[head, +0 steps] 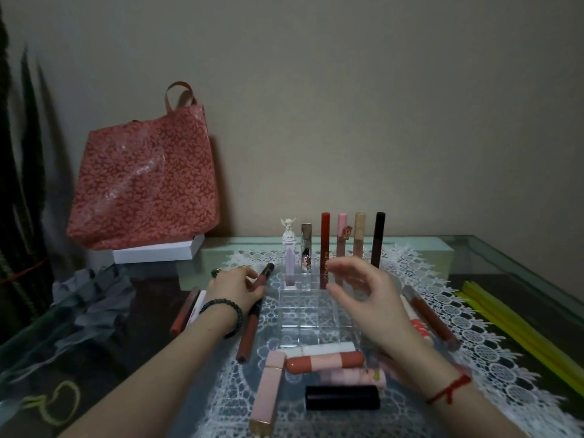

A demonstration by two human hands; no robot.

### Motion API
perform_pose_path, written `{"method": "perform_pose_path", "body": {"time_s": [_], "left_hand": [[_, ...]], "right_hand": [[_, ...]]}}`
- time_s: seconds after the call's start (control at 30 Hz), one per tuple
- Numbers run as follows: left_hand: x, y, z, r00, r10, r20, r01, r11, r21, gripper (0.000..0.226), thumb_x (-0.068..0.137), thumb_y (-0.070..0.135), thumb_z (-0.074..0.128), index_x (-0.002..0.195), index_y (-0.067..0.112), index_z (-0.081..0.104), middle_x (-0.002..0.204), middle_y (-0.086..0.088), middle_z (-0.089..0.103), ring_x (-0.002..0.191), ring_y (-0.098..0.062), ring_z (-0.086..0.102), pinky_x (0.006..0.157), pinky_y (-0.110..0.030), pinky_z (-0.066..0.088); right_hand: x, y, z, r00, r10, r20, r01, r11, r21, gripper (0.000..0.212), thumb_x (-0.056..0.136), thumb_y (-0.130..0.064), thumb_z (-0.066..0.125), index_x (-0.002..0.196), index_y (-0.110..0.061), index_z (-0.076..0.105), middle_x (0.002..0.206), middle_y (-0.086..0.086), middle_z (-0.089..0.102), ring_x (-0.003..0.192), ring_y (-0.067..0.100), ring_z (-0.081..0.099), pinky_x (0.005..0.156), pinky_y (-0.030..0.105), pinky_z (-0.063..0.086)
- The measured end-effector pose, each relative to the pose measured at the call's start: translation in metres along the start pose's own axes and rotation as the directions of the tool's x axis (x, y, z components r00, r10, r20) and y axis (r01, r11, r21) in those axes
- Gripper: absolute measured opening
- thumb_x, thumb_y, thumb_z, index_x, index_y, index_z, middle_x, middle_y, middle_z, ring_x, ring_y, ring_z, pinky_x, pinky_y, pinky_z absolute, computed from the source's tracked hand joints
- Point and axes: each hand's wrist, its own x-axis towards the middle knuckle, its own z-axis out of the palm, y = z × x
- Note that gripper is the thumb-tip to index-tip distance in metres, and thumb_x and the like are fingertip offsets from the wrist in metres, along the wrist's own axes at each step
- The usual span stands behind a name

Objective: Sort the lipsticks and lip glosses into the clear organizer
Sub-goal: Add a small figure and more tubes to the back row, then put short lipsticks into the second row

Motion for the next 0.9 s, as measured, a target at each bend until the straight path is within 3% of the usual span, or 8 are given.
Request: {"method": "perform_pose_path", "body": {"time_s": [0.13, 0.3, 0.47, 0.57, 0.67, 0.73, 0.8, 0.9], "left_hand": [[0.008, 0.011, 0.002, 0.997, -0.064, 0.036, 0.054, 0.974, 0.221, 0.029, 0.076, 0.048, 0.059, 0.085, 0.021, 0.063, 0.091, 0.0, 0.067, 0.086, -0.02, 0.057, 0.069, -0.027, 0.039], [0.01, 0.017, 0.006, 0.995, -0.096, -0.007, 0.093, 0.947, 0.306, 0.028, 0.085, 0.039, 0.05, 0.081, 0.015, 0.063, 0.091, -0.007, 0.065, 0.093, -0.026, 0.056, 0.077, -0.031, 0.037], [-0.001, 0.012, 0.006, 0.978, -0.153, -0.141, 0.154, 0.988, -0.008, 0.024, 0.086, 0.033, 0.047, 0.083, 0.02, 0.067, 0.083, -0.007, 0.067, 0.092, -0.029, 0.057, 0.084, -0.036, 0.041], [-0.01, 0.01, 0.002, 0.938, -0.229, -0.262, 0.159, 0.951, -0.264, 0.023, 0.085, 0.034, 0.053, 0.1, 0.024, 0.067, 0.092, -0.008, 0.069, 0.093, -0.028, 0.06, 0.079, -0.034, 0.044], [-0.016, 0.015, -0.008, 0.889, -0.404, -0.217, 0.129, 0.673, -0.728, 0.028, 0.084, 0.022, 0.058, 0.111, 0.014, 0.063, 0.098, -0.011, 0.068, 0.085, -0.024, 0.062, 0.078, -0.034, 0.049], [-0.023, 0.021, -0.014, 0.891, -0.411, -0.193, 0.037, 0.488, -0.872, 0.029, 0.085, 0.015, 0.058, 0.113, 0.011, 0.061, 0.098, -0.009, 0.066, 0.084, -0.019, 0.06, 0.082, -0.034, 0.05], [-0.033, 0.026, -0.016, 0.902, -0.365, -0.229, -0.063, 0.413, -0.908, 0.028, 0.085, 0.014, 0.058, 0.112, 0.017, 0.061, 0.091, 0.001, 0.065, 0.083, -0.008, 0.061, 0.08, -0.027, 0.051], [-0.046, 0.033, -0.014, 0.926, -0.244, -0.288, -0.176, 0.394, -0.902, 0.025, 0.083, 0.012, 0.06, 0.097, 0.033, 0.06, 0.088, 0.016, 0.063, 0.077, 0.01, 0.061, 0.068, -0.008, 0.049]], "right_hand": [[-0.004, 0.009, -0.004, 0.999, 0.043, 0.007, -0.044, 0.999, 0.032, 0.034, 0.078, -0.011, 0.065, 0.104, -0.033, 0.059, 0.103, -0.019, 0.061, 0.098, -0.008, 0.055, 0.079, 0.003, 0.044], [-0.009, 0.017, -0.006, 0.997, 0.082, -0.005, -0.082, 0.997, 0.008, 0.034, 0.078, -0.012, 0.064, 0.106, -0.032, 0.059, 0.103, -0.019, 0.062, 0.097, -0.007, 0.056, 0.078, 0.006, 0.047], [-0.008, 0.02, -0.007, 0.998, 0.057, -0.016, -0.058, 0.998, -0.04, 0.033, 0.08, -0.011, 0.063, 0.109, -0.027, 0.059, 0.102, -0.019, 0.062, 0.097, -0.008, 0.055, 0.078, 0.003, 0.044], [-0.01, 0.019, -0.006, 0.998, 0.057, -0.018, -0.058, 0.998, -0.027, 0.032, 0.08, -0.011, 0.063, 0.106, -0.029, 0.06, 0.102, -0.019, 0.062, 0.095, -0.011, 0.054, 0.078, 0.003, 0.044], [-0.012, 0.016, -0.004, 0.998, 0.052, -0.024, -0.053, 0.998, -0.022, 0.032, 0.079, -0.011, 0.062, 0.102, -0.034, 0.059, 0.101, -0.02, 0.062, 0.094, -0.012, 0.054, 0.077, 0.004, 0.045], [-0.011, 0.013, -0.003, 0.999, 0.042, -0.02, -0.043, 0.998, -0.035, 0.034, 0.079, -0.012, 0.062, 0.1, -0.038, 0.058, 0.101, -0.021, 0.062, 0.096, -0.01, 0.054, 0.078, 0.009, 0.047], [-0.011, 0.01, -0.002, 1.0, 0.019, -0.016, -0.02, 0.998, -0.055, 0.034, 0.079, -0.012, 0.063, 0.098, -0.04, 0.057, 0.1, -0.022, 0.062, 0.097, -0.009, 0.055, 0.08, 0.011, 0.047], [-0.008, 0.006, -0.001, 1.0, -0.011, -0.028, 0.009, 0.999, -0.052, 0.034, 0.079, -0.011, 0.063, 0.097, -0.04, 0.058, 0.097, -0.021, 0.063, 0.095, -0.008, 0.056, 0.08, 0.011, 0.047]]}}
